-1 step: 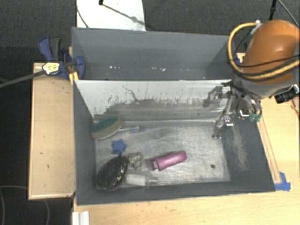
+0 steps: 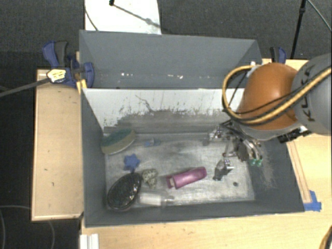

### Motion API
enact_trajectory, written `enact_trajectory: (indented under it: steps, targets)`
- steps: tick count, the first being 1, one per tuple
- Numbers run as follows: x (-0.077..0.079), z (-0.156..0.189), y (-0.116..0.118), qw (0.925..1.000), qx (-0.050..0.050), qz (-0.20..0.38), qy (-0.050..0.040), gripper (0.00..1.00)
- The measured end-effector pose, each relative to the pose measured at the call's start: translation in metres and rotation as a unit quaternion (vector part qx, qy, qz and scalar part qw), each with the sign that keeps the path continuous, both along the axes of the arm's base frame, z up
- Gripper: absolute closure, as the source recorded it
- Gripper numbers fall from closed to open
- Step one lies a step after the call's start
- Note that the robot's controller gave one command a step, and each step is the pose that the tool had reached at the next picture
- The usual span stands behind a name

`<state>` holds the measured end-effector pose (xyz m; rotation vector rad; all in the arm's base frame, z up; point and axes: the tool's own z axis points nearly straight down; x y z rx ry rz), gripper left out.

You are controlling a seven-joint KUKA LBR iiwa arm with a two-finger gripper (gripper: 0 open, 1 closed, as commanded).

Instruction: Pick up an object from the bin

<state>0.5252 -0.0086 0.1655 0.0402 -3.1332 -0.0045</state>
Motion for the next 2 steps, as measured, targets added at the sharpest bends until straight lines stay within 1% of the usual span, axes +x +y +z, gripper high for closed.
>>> enact_trajectory:
  steps: [1, 2]
  targets:
    - [-0.0111, -0.0934, 0.0466, 0.9989, 0.0, 0.046, -0.0042, 0.0]
    - [-0.0078, -0.0879, 0.0444, 0.9989, -0.001, 0.045, -0.009, 1.0]
